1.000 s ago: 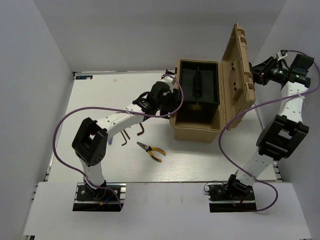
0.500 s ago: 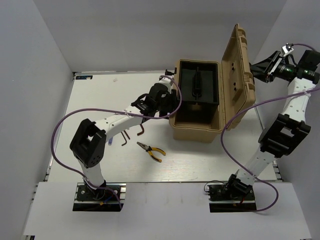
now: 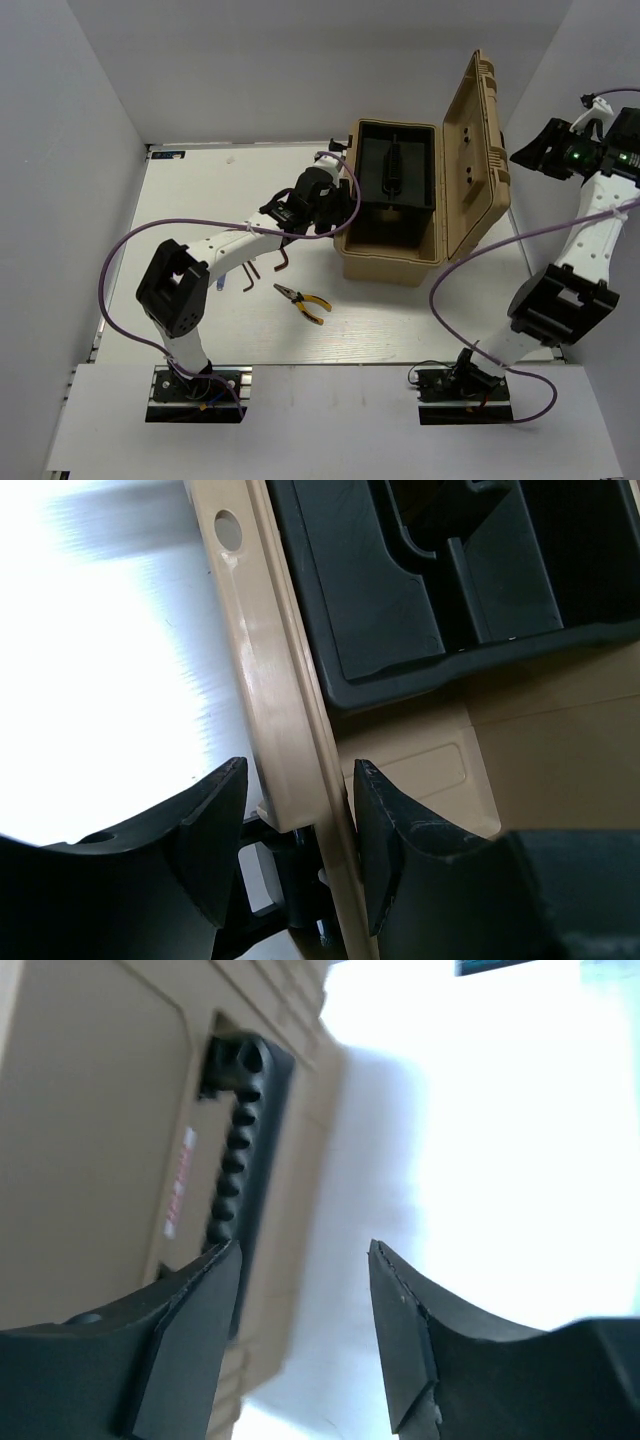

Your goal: Sort the tools into containers

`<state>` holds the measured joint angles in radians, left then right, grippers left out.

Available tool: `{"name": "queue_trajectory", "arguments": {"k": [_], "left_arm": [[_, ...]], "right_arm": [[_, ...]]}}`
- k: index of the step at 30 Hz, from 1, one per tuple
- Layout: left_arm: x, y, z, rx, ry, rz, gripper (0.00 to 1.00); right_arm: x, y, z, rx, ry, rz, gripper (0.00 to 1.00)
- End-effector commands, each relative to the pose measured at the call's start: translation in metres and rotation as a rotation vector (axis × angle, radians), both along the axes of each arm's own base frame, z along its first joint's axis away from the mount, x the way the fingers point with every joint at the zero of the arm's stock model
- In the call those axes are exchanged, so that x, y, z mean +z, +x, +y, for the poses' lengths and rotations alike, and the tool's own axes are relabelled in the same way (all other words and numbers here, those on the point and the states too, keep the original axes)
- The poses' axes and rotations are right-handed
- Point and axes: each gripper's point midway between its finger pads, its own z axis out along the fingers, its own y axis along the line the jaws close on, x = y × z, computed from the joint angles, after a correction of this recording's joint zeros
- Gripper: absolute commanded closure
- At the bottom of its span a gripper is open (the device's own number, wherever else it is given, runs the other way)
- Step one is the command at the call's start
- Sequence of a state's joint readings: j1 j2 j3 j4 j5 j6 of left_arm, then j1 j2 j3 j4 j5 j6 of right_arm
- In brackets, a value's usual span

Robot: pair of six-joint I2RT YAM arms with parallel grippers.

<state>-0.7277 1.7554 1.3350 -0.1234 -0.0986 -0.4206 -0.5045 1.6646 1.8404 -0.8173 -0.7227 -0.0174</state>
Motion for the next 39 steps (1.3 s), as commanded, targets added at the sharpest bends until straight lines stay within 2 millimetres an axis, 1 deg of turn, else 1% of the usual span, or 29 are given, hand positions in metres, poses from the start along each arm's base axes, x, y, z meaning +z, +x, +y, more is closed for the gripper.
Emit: {"name": "queue_trajectory", "arguments": {"k": [1,2,3,6,7,8,9,10,11,12,14,15,16,17,18,20,21,24,26,27,28,29,30,33,34,35,37,38,39], "left_arm": [[-0.022,-0.012,0.036,0.044,0.126,0.067,0.44],[-0.022,-0.012,0.036,0.044,0.126,0.067,0.44],[-0.026,-0.012,0.036,0.044,0.132,0.074,0.45],[-0.026,-0.012,0.036,0.049,0.125,0.078,0.46],[-0.026,-0.012,0.036,0.049,0.125,0.078,0.51],[-0.026,-0.012,0.036,0.049,0.125,0.078,0.52],[-0.026,-0.012,0.036,0.049,0.125,0.078,0.53],[-0.026,-0.012,0.036,0.049,0.125,0.078,0.56],[-0.022,-0.011,0.037,0.058,0.124,0.068,0.58],[-0.023,-0.012,0.038,0.058,0.13,0.074,0.6],[-0.017,-0.01,0.039,0.061,0.136,0.062,0.62],[-0.019,-0.008,0.043,0.074,0.16,0.056,0.64],[-0.011,-0.008,0.04,0.074,0.16,0.046,0.64],[-0.013,-0.009,0.043,0.073,0.181,0.043,0.68],[-0.008,-0.006,0.044,0.08,0.19,0.03,0.7],[-0.01,-0.004,0.046,0.083,0.212,0.028,0.76],[-0.011,-0.003,0.05,0.096,0.226,0.029,0.76],[-0.014,-0.001,0.049,0.085,0.272,0.013,0.77],[-0.025,-0.001,0.052,0.079,0.316,0.03,0.77],[-0.02,0.001,0.05,0.075,0.314,0.018,0.73],[-0.027,0.001,0.054,0.073,0.346,0.027,0.71],[-0.027,0.001,0.054,0.068,0.353,0.023,0.69],[-0.031,0.001,0.055,0.061,0.367,0.025,0.64],[-0.037,0.0,0.056,0.053,0.387,0.036,0.59],[-0.037,0.0,0.057,0.048,0.394,0.033,0.53],[-0.042,-0.001,0.058,0.04,0.413,0.042,0.51],[-0.04,0.002,0.056,0.035,0.418,0.037,0.43],[-0.048,0.0,0.058,0.026,0.443,0.053,0.42],[-0.044,0.0,0.056,0.018,0.437,0.055,0.4]], "right_arm": [[0.033,-0.018,-0.028,-0.147,-0.253,-0.112,0.41],[0.044,-0.026,-0.031,-0.178,-0.297,-0.14,0.43],[0.05,-0.027,-0.032,-0.188,-0.321,-0.168,0.45],[0.083,-0.048,-0.026,-0.22,-0.378,-0.255,0.52],[0.086,-0.051,-0.025,-0.22,-0.388,-0.264,0.53],[0.091,-0.054,-0.021,-0.212,-0.39,-0.28,0.53],[0.1,-0.062,-0.017,-0.213,-0.402,-0.308,0.55],[0.101,-0.064,-0.015,-0.211,-0.402,-0.309,0.55],[0.109,-0.072,-0.008,-0.202,-0.405,-0.337,0.55],[0.109,-0.075,-0.005,-0.2,-0.4,-0.34,0.55],[0.115,-0.081,-0.001,-0.203,-0.401,-0.358,0.55],[0.121,-0.085,0.0,-0.209,-0.401,-0.372,0.55],[0.126,-0.088,0.001,-0.218,-0.409,-0.385,0.55],[0.13,-0.091,0.002,-0.226,-0.405,-0.393,0.55],[0.135,-0.092,0.003,-0.229,-0.408,-0.408,0.55],[0.148,-0.099,0.009,-0.239,-0.401,-0.442,0.54],[0.153,-0.102,0.011,-0.237,-0.401,-0.455,0.54],[0.169,-0.11,0.02,-0.233,-0.387,-0.498,0.54],[0.174,-0.113,0.025,-0.222,-0.372,-0.509,0.52],[0.177,-0.115,0.028,-0.222,-0.351,-0.513,0.51],[0.178,-0.114,0.031,-0.209,-0.336,-0.515,0.5],[0.178,-0.115,0.033,-0.205,-0.323,-0.515,0.5],[0.177,-0.114,0.036,-0.193,-0.306,-0.509,0.48],[0.175,-0.114,0.041,-0.176,-0.271,-0.504,0.48],[0.174,-0.113,0.042,-0.169,-0.261,-0.499,0.47],[0.176,-0.115,0.044,-0.169,-0.252,-0.503,0.47],[0.176,-0.115,0.048,-0.152,-0.239,-0.504,0.47],[0.176,-0.114,0.047,-0.153,-0.235,-0.503,0.47],[0.176,-0.115,0.049,-0.147,-0.227,-0.503,0.47]]}}
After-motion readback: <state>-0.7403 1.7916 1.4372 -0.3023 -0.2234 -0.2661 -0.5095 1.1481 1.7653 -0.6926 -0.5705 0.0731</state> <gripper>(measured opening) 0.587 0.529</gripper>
